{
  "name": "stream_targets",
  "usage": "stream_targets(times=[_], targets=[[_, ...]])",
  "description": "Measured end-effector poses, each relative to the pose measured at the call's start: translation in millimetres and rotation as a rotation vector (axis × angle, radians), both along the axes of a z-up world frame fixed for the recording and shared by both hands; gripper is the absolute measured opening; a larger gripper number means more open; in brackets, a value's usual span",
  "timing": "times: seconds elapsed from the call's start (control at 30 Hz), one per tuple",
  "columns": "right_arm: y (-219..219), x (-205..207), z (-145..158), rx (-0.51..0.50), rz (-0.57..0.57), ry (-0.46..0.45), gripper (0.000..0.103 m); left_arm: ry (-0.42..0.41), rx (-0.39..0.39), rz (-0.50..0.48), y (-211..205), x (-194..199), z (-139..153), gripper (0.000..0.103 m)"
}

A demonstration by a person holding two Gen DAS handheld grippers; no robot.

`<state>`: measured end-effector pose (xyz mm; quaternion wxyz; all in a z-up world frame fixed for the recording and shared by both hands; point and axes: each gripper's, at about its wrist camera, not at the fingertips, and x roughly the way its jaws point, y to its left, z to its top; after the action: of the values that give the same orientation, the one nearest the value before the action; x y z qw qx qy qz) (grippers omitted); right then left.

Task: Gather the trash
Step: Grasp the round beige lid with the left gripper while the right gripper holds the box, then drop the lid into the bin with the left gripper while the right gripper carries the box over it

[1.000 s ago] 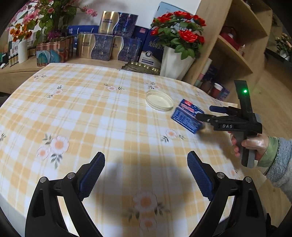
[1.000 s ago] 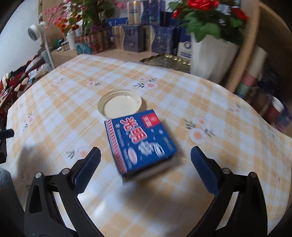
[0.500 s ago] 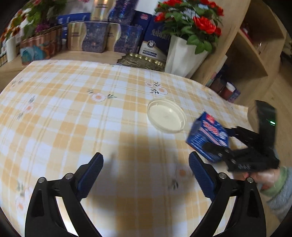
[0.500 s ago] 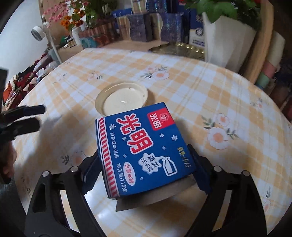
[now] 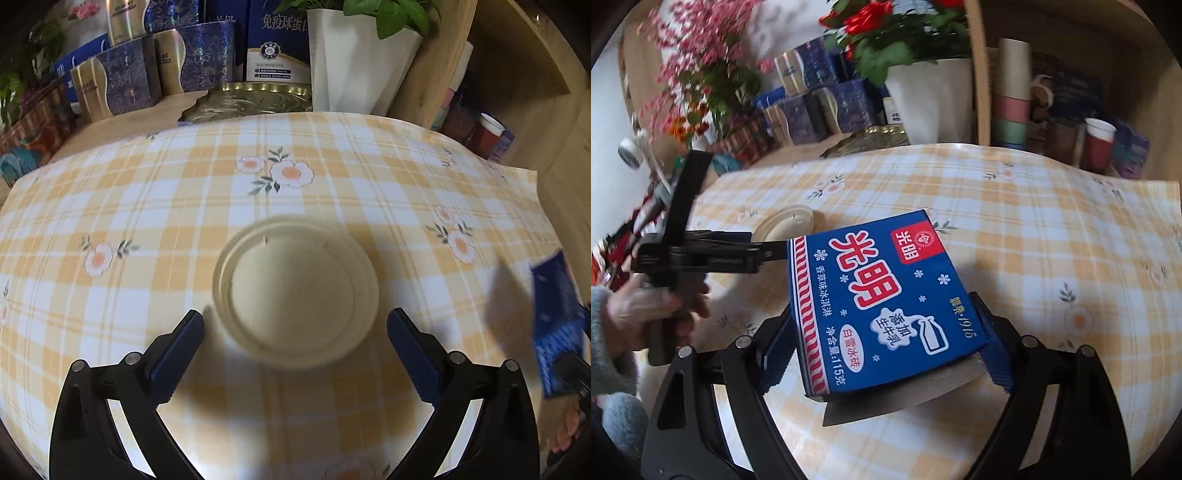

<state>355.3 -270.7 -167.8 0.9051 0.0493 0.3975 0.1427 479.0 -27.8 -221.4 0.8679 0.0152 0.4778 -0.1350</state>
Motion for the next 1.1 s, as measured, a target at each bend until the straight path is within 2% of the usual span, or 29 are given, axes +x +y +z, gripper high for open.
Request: stream_targets(times=[0.1, 0.23, 0.27, 0.3, 0.5, 0.63, 0.73, 1.0, 1.1], targets=[[-3, -5, 2, 0.008, -0.006, 0.002, 0.084, -0.008, 0.055, 0.002, -9, 10, -2, 0.097], [-7, -14, 5, 0.044, -0.021, 0.001, 0.084, -0.005, 0.083, 0.026, -13, 18, -4, 0.097], [-6, -17, 6, 0.05, -0.026, 0.0, 0.084, -0.004, 0.09, 0.031, -12, 19, -3, 0.094], [-6, -20, 6, 0.053, -0.031, -0.001, 0.084, -0.008, 0.091, 0.034, -11, 18, -2, 0.087], [-3, -43, 15, 0.059, -0.059, -0.006, 0.084, -0.043, 0.065, 0.009, 0, -7, 18, 0.084], [-3, -65, 25, 0.096, -0.082, -0.017, 0.084, -0.063, -0.02, -0.04, 8, -50, 44, 0.084], [-1, -84, 34, 0.119, -0.091, -0.028, 0.084, -0.072, -0.051, -0.089, 9, -92, 61, 0.084], [12, -148, 58, 0.107, -0.076, -0.044, 0.084, -0.068, -0.082, -0.225, 15, -222, 93, 0.085], [20, -175, 63, 0.076, -0.069, -0.048, 0.084, -0.069, -0.067, -0.247, 20, -265, 98, 0.085]])
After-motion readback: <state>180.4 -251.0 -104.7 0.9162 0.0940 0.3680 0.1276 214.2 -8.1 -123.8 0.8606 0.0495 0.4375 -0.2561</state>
